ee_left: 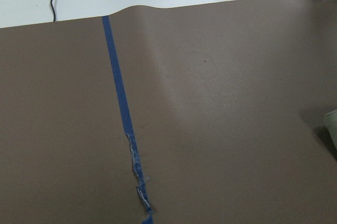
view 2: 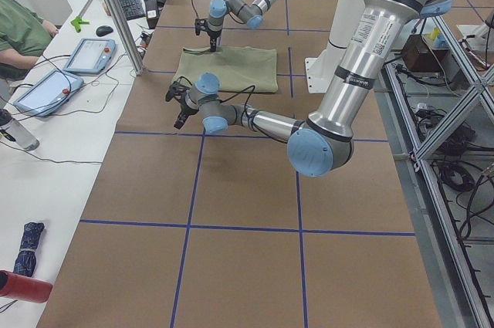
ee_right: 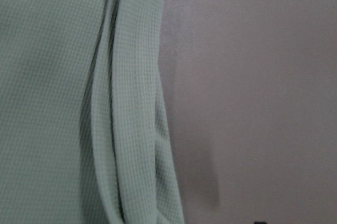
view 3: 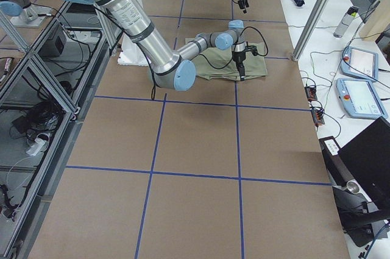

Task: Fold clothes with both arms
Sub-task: 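Grasp the folded edge farthest from the robot with the right gripper and straighten the shirt, then move both grippers to the shirt's edge nearest the robot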

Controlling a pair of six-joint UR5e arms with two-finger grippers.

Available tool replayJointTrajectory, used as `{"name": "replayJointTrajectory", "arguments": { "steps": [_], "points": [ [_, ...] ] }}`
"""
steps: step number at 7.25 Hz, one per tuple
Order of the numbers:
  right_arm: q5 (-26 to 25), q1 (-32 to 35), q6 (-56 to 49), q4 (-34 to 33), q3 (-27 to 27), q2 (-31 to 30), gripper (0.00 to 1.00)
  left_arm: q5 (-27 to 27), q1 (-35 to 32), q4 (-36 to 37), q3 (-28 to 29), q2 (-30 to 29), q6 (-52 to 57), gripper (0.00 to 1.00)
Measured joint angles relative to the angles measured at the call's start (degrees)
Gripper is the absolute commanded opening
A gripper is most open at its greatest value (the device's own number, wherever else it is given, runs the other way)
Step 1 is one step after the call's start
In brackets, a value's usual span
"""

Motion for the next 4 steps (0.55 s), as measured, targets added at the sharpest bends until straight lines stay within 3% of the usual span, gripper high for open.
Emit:
{"name": "replayJointTrajectory", "arguments": {
  "steps": [2, 4],
  "points": [
    [0.7, 2.1, -0.1, 1.1, 0.3, -0.4, 0.88, 0.0, 0.0, 0.0, -0.1, 0.0, 0.0, 1.0],
    [2.1, 4.1, 0.1, 5.1, 0.7, -3.0, 0.99, 0.0, 0.0, 0.0, -0.6, 0.0, -0.1, 1.0]
  ]
}}
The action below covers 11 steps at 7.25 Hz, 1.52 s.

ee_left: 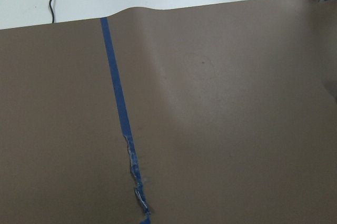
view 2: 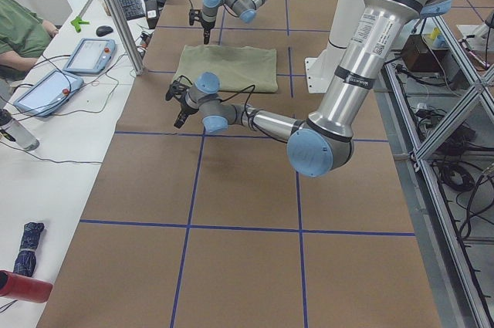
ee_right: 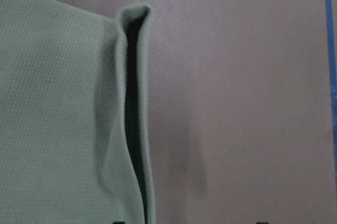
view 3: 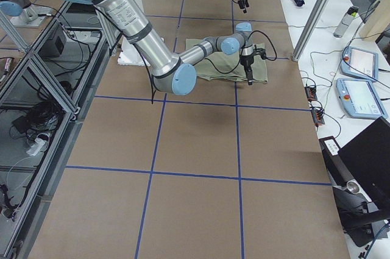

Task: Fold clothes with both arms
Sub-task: 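Move both grippers to the shirt's edge nearest the robot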

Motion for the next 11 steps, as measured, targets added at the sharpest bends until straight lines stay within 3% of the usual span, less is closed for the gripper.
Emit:
{"name": "replayJointTrajectory", "arguments": {
  "steps": [2, 4, 6, 8, 11],
  "points": [
    [4.1, 1.6, 2.4, 2.5, 6.0, -2.6, 1.0, -2.1, 0.0, 0.8, -3.1, 0.1, -4.8, 1.0],
    [6.5, 0.5, 11.9, 3.6, 21.3, -9.8, 1.0, -4.5, 2.2, 3.7, -11.8, 2.6, -13.3, 1.0],
    [5.6, -3.9, 27.9, 7.0, 37.4, -19.8, 1.0, -2.7, 9.1, 10.4, -24.3, 5.4, -24.2, 1.0],
    [-3.3, -13.2, 44.1, 9.5, 48.7, -27.9, 1.0, 4.1, 19.7, 12.6, -32.9, 7.4, -35.4, 1.0],
    [-19.3, -26.5, 57.6, 12.7, 53.5, -32.1, 1.0, 19.6, 34.1, 12.6, -35.5, 9.4, -51.0, 0.94]
  ]
}}
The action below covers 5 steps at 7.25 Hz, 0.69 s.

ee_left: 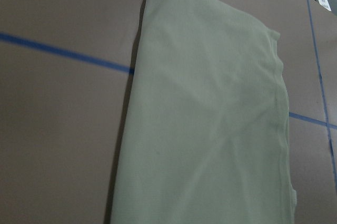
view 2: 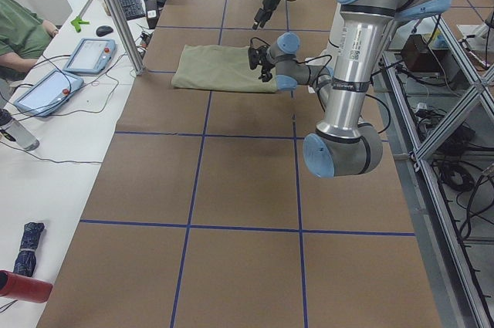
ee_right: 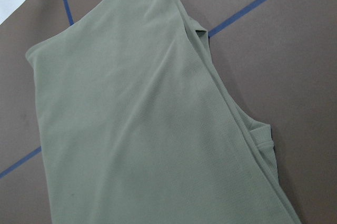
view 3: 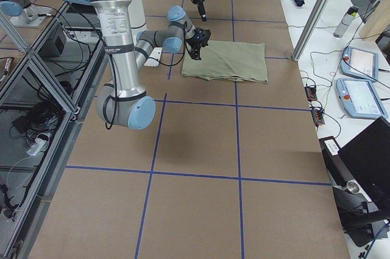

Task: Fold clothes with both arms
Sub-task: 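Move both grippers to the shirt's edge nearest the robot, then grasp the near corners of the folded shirt with both grippers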

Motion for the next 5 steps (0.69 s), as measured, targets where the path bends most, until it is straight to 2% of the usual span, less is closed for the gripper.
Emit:
{"name": "replayJointTrajectory", "arguments": {
  "steps": [2, 5],
  "points": [
    [-4.6, -3.5, 1.8, 5.2, 0.2, -2.3, 1.0, 5.4, 4.7, -0.7, 1.9, 0.5, -5.8, 0.91],
    [-5.7, -4.1, 2.0, 6.7, 0.2, -2.9, 1.0, 7.0, 7.0, -3.1, 5.7, 0.1, -8.2, 0.91]
  ]
}}
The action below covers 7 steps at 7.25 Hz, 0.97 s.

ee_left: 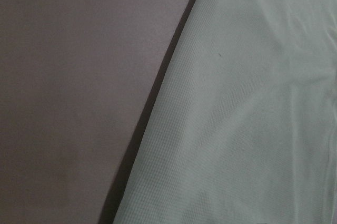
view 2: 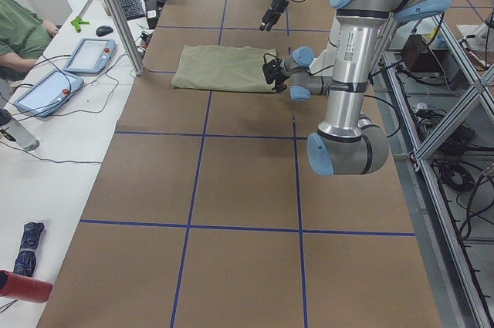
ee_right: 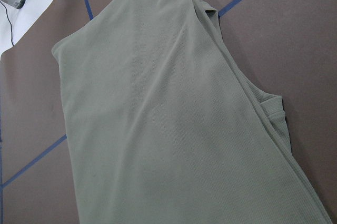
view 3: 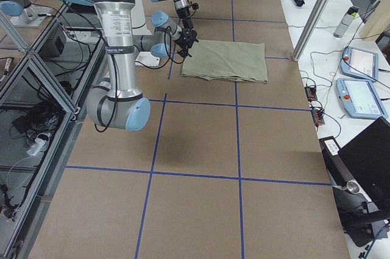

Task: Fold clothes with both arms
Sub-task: 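Grasp the near corners of the folded shirt with both grippers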

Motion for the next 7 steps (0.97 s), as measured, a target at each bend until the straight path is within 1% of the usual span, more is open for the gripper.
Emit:
{"name": "replayJointTrajectory", "arguments": {
  "steps": [7],
  "points": [
    [-0.5, -0.1, 0.0, 0.1, 0.0, 0.0, 1.0, 0.4, 1.5, -0.1, 2.8, -1.5, 0.3, 0.89]
  ]
}}
